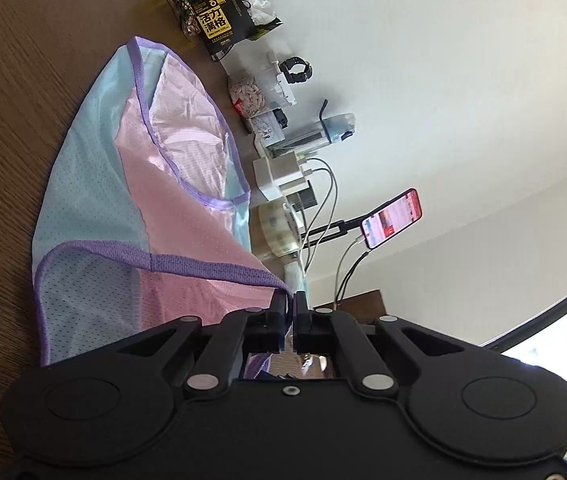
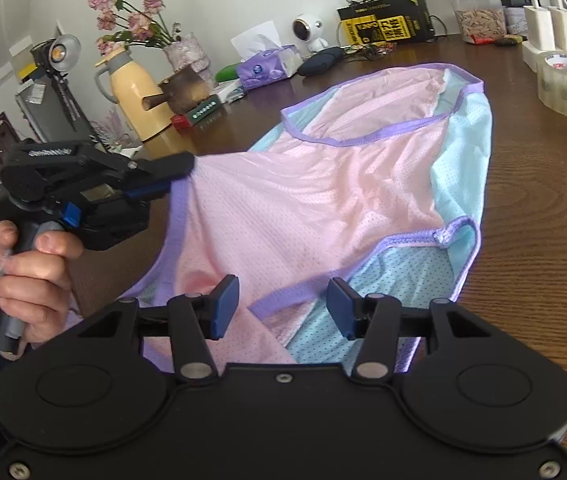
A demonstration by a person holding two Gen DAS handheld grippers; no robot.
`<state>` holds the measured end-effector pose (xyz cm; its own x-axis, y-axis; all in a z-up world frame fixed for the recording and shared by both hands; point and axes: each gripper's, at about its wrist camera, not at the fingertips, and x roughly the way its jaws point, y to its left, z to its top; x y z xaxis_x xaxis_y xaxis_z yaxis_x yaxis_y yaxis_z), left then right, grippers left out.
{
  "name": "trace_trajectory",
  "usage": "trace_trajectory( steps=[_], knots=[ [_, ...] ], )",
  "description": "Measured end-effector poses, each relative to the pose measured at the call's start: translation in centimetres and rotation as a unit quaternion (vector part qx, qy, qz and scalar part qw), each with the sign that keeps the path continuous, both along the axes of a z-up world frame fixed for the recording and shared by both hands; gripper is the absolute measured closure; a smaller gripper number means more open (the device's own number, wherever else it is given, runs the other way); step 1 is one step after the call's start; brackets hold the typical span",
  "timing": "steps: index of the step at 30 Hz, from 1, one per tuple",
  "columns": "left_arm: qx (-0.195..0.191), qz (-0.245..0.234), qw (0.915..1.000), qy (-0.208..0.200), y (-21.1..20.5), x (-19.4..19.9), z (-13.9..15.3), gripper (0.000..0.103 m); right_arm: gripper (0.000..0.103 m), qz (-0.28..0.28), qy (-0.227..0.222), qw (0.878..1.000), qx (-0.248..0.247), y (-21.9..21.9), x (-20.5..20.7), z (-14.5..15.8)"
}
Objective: Fold clothes
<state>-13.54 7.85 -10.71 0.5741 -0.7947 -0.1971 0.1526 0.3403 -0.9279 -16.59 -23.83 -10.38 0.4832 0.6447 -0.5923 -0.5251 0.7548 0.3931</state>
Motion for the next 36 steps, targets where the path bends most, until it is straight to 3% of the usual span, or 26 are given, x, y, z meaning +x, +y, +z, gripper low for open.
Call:
trace_trajectory(
  steps=[5, 11, 15, 22, 24, 26, 28, 29, 30, 36],
  knots=[
    [-0.036, 0.023, 0.9990, 0.015, 1.2, 0.1, -1.2, 0.100, 0.047, 0.008, -0.003, 1.000, -0.002, 0.7, 0.0, 0.1],
    [-0.108, 0.000, 0.9941, 0.005, 1.9, 0.4, -2.1, 0.100, 0.047, 0.013, 0.030, 0.998, 0.055, 0.1, 0.9, -0.3],
    [-0.118, -0.014, 0.9929, -0.003, 1.6, 0.5, -2.4, 0.100, 0.047, -0.013, 0.063, 0.992, 0.110, -0.8, 2.3, -1.1],
    [-0.141, -0.023, 0.9898, 0.005, 1.7, 0.7, -3.3, 0.100, 0.048, -0.070, 0.137, 0.956, 0.249, -3.4, 4.7, -3.3],
    [-0.144, -0.025, 0.9893, 0.001, 1.8, 0.7, -3.2, 0.100, 0.048, -0.084, 0.145, 0.949, 0.267, -3.7, 5.0, -3.5],
    [-0.145, -0.028, 0.9891, -0.002, 1.8, 0.7, -3.1, 0.100, 0.056, -0.082, 0.136, 0.955, 0.252, -3.2, 5.2, -3.4],
    [-0.142, -0.027, 0.9895, -0.004, 1.8, 0.7, -3.0, 0.100, 0.075, -0.083, 0.126, 0.960, 0.235, -2.5, 5.3, -3.4],
    [-0.139, -0.025, 0.9900, -0.004, 1.9, 0.7, -2.9, 0.100, 0.091, -0.085, 0.122, 0.963, 0.224, -2.2, 5.4, -3.5],
    [-0.135, -0.022, 0.9906, -0.004, 2.0, 0.7, -2.9, 0.100, 0.098, -0.085, 0.118, 0.965, 0.218, -2.0, 5.4, -3.4],
    [-0.126, -0.014, 0.9919, -0.005, 2.6, 0.5, -2.8, 0.100, 0.099, -0.078, 0.087, 0.967, 0.227, -3.0, 4.7, -2.2]
  ],
)
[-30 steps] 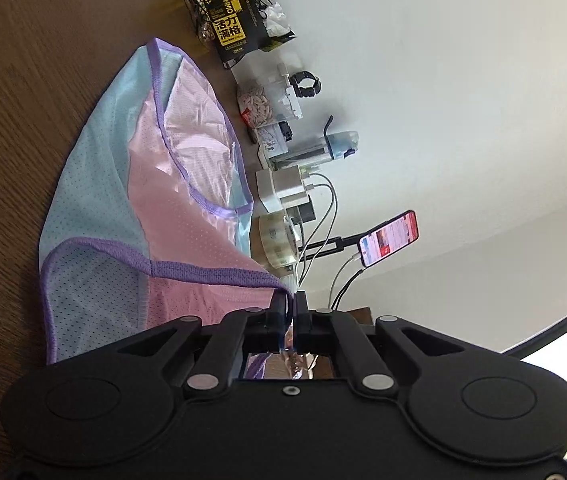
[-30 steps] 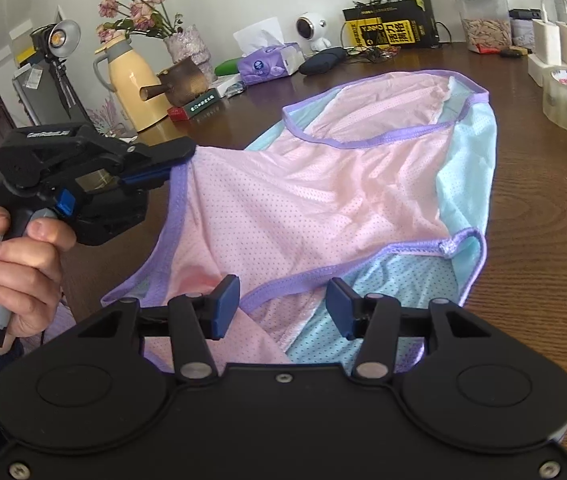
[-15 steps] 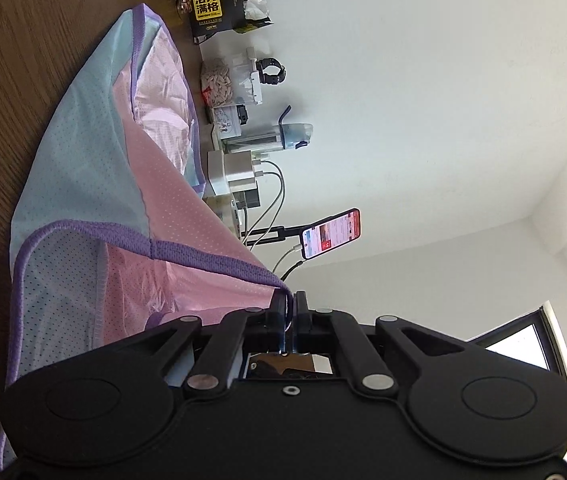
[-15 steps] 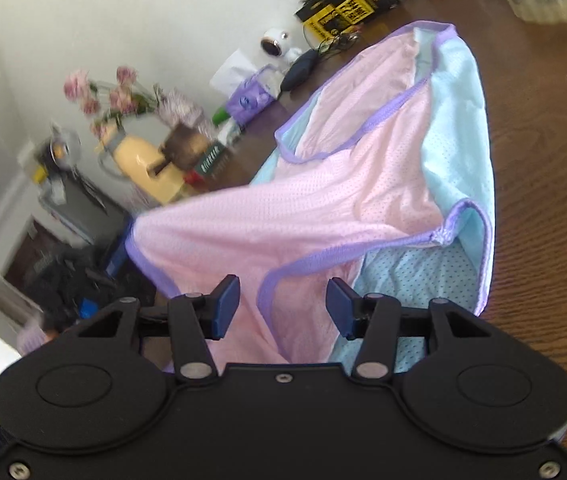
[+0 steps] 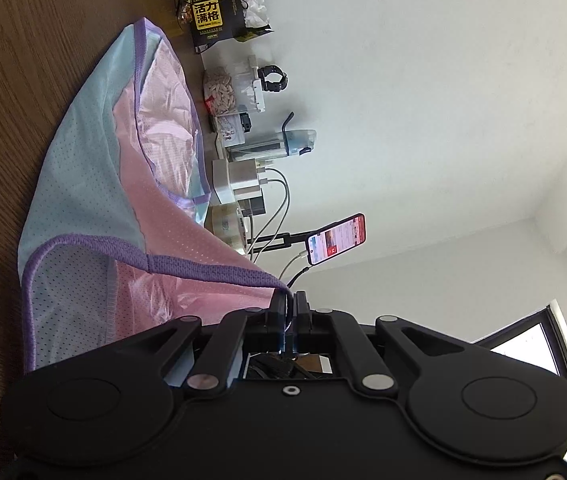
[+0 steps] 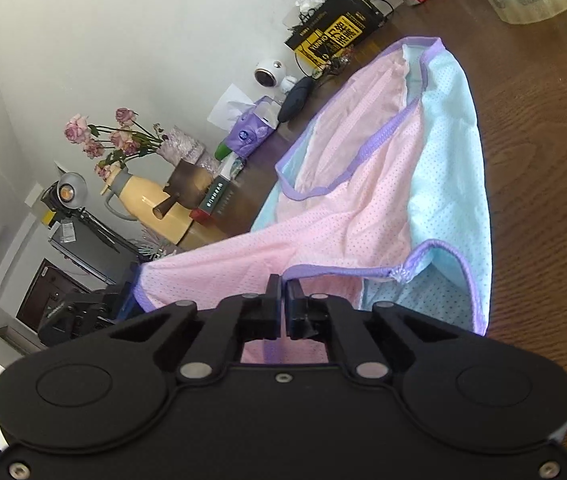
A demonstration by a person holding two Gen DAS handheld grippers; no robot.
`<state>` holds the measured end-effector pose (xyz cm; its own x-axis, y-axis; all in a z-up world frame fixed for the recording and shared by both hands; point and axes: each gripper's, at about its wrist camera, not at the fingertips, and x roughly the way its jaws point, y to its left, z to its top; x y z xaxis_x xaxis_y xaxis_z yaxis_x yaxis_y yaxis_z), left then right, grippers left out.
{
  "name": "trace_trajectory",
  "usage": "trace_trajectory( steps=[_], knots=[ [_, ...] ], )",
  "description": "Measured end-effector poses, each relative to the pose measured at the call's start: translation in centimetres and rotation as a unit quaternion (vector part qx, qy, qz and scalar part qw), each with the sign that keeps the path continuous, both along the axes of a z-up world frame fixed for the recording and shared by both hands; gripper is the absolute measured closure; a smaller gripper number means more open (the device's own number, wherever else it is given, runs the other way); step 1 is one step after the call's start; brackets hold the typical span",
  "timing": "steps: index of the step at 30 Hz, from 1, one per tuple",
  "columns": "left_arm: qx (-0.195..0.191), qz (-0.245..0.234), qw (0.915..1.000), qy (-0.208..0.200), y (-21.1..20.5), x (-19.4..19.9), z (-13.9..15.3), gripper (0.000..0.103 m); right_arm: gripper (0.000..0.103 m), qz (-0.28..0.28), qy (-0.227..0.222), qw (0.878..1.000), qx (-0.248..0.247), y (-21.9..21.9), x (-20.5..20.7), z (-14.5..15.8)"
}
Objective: Fold clothes
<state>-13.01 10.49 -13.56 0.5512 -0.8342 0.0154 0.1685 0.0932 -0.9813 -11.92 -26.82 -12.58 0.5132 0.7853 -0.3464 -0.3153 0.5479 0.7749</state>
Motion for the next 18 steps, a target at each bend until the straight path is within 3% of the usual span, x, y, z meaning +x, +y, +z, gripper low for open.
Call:
trace_trajectory(
  steps=[4, 10, 14, 16, 18],
  knots=[
    [0.004, 0.003, 1.0000, -0.003, -0.2, 0.1, 0.3, 0.100, 0.099, 0.006, -0.006, 1.000, 0.002, -0.6, -0.5, 0.4],
    [0.072, 0.005, 0.9974, 0.001, -0.7, 0.4, 0.7, 0.100, 0.099, 0.000, -0.015, 0.999, 0.047, -2.2, -0.6, 1.1],
    [0.155, 0.034, 0.9872, -0.011, -0.9, 0.8, 1.9, 0.100, 0.098, 0.003, -0.007, 0.999, 0.054, -3.1, 0.9, 1.8],
    [0.188, 0.059, 0.9804, 0.002, -0.9, 1.2, 2.2, 0.099, 0.095, -0.008, -0.005, 0.999, 0.032, -2.8, 1.5, 1.9],
    [0.234, 0.071, 0.9696, 0.010, -1.4, 1.4, 2.5, 0.099, 0.080, -0.027, -0.005, 1.000, -0.001, -2.3, 2.2, 1.9]
  ],
)
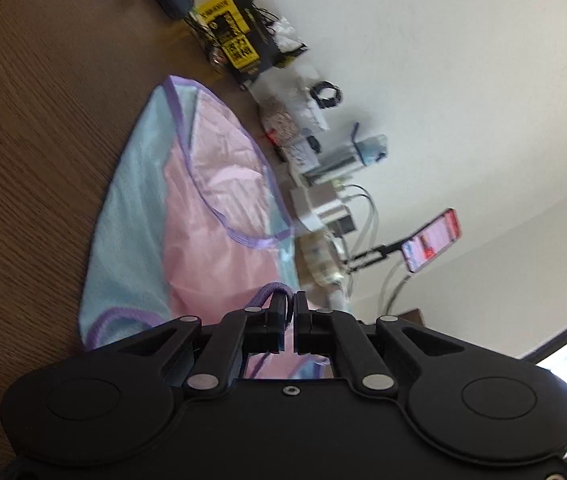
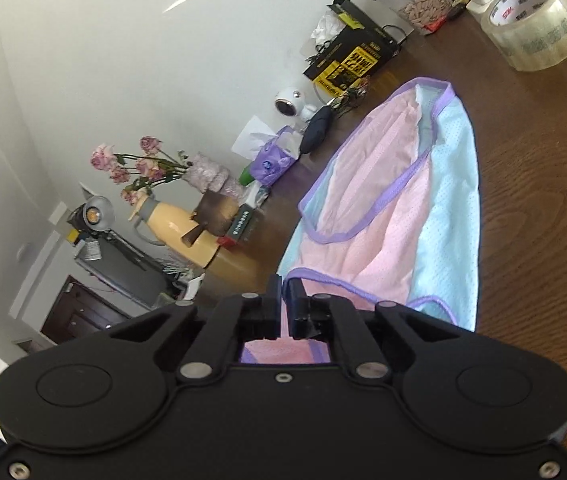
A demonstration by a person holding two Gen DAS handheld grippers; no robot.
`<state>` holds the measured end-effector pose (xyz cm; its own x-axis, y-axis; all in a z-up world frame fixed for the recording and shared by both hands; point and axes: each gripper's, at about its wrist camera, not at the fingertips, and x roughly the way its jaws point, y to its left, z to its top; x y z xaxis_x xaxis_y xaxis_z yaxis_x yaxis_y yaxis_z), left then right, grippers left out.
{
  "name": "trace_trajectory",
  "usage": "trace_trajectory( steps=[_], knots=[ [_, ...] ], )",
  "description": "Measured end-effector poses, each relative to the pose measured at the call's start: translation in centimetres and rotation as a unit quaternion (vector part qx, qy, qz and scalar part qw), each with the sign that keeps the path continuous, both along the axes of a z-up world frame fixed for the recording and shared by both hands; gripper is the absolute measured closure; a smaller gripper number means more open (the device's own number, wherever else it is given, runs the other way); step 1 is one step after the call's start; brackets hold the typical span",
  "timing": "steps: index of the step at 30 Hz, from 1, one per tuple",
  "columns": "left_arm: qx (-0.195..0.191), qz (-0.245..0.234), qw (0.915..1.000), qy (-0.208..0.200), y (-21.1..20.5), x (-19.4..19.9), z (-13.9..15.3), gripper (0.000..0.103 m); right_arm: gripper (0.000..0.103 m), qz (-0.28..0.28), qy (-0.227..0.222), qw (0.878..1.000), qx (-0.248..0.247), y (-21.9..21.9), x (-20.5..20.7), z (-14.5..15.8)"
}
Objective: Fold clothes
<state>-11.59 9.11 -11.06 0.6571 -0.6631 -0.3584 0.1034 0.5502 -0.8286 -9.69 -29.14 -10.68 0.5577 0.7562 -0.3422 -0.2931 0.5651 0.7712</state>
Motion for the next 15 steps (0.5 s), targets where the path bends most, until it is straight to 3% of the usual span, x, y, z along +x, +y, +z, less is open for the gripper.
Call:
trace_trajectory(
  steps=[2, 6, 10, 13, 15],
  knots=[
    [0.047, 0.008, 0.9988, 0.006, -0.5, 0.2, 0.3, 0.095, 0.075, 0.005, -0.001, 0.999, -0.036, 0.6, -0.1, -0.1],
    [0.090, -0.013, 0.9956, -0.022, -0.3, -1.6, 1.4, 0.059, 0.075, 0.030, -0.022, 0.997, -0.071, 1.0, -1.7, 0.4],
    [0.136, -0.056, 0.9874, -0.060, -1.3, -2.8, 2.5, 0.057, 0.075, 0.069, -0.044, 0.988, -0.130, 2.3, -3.2, 0.5],
    [0.185, -0.080, 0.9784, -0.045, -3.7, -2.4, 2.4, 0.057, 0.075, 0.085, -0.044, 0.983, -0.160, 4.2, -2.4, -0.1],
    [0.197, -0.084, 0.9760, -0.039, -4.3, -2.4, 2.1, 0.059, 0.075, 0.088, -0.048, 0.979, -0.179, 5.0, -1.9, -0.4]
  ],
)
